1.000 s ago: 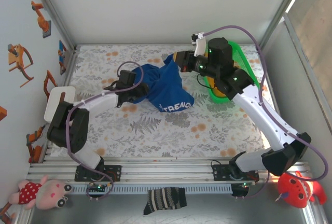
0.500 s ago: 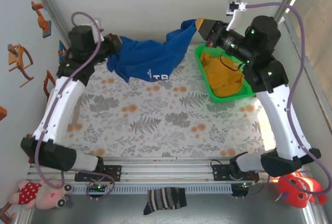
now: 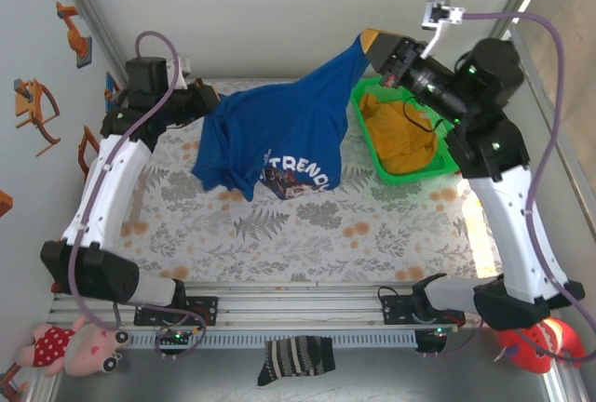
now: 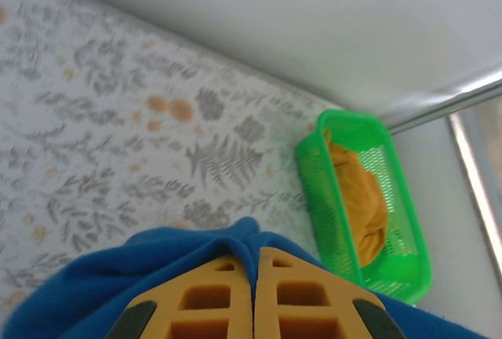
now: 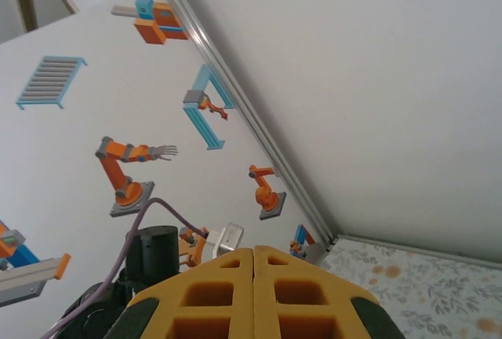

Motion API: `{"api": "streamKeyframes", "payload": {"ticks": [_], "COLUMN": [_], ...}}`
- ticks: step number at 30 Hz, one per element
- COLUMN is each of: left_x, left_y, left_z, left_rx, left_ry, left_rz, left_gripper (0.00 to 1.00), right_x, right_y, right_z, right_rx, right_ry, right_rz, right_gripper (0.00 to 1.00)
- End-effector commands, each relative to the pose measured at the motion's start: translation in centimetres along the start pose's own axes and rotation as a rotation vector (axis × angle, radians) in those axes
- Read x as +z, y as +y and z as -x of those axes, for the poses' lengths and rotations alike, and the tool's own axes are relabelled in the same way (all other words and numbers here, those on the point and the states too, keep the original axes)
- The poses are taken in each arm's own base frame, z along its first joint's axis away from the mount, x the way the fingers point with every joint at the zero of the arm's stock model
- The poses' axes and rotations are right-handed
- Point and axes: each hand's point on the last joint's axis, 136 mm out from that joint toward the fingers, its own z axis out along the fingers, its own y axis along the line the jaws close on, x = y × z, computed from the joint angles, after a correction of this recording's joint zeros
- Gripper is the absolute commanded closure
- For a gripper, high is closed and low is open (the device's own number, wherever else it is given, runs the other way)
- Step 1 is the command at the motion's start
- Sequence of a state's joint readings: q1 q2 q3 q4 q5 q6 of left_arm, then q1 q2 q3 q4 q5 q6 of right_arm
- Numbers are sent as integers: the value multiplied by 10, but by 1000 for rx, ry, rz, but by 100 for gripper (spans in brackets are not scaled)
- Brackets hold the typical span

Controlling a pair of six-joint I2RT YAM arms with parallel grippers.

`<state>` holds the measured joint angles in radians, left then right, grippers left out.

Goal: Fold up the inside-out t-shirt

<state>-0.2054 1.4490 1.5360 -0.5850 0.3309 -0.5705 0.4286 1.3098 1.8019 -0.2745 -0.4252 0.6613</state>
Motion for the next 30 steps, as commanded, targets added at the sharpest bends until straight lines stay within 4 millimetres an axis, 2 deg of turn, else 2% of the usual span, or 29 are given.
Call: {"api": "streamKeyframes", "payload": {"ticks": [1, 2, 4, 5, 6, 7, 8, 11, 13, 16, 18, 21, 23, 26, 30], "left_x": [39, 49, 75, 85, 93, 96, 97, 87, 80, 71, 66, 63, 64, 70, 87], "left_y": [43, 50, 74, 79, 86, 89, 88, 84, 83, 86, 88, 97, 104, 119, 122], "left_z": [-2, 2, 10, 13, 14, 16, 15, 2, -22, -71, -109, -159, -183, -208, -222], "left_rx": [-45, -46, -69, -71, -79, -84, -88, -118, -143, -168, -161, -119, -107, -114, -106], "left_ry": [76, 85, 101, 111, 122, 129, 132, 135, 155, 217, 258, 308, 332, 380, 422], "left_rz": [68, 67, 103, 103, 120, 123, 121, 104, 103, 136, 175, 264, 309, 363, 380], "left_gripper": [92, 81, 47, 39, 32, 27, 23, 12, 11, 11, 11, 11, 11, 11, 11], "right_x": [53, 67, 94, 103, 110, 113, 112, 96, 75, 46, 29, 13, 7, 7, 20], "right_y": [-73, -98, -152, -174, -194, -210, -217, -221, -221, -221, -219, -214, -214, -219, -225], "right_z": [-41, -52, -75, -86, -98, -113, -122, -155, -185, -238, -282, -346, -379, -412, -429], "right_rx": [50, 52, 64, 71, 75, 79, 79, 128, 169, 215, 210, 181, 160, 159, 153], "right_ry": [101, 127, 192, 230, 278, 330, 363, 419, 444, 503, 559, 681, 741, 792, 808], "right_rz": [-151, -203, -306, -343, -374, -406, -426, -426, -439, -478, -524, -570, -601, -631, -645], "right_gripper": [100, 100, 100, 100, 74, 59, 56, 53, 51, 50, 47, 46, 43, 42, 41]}}
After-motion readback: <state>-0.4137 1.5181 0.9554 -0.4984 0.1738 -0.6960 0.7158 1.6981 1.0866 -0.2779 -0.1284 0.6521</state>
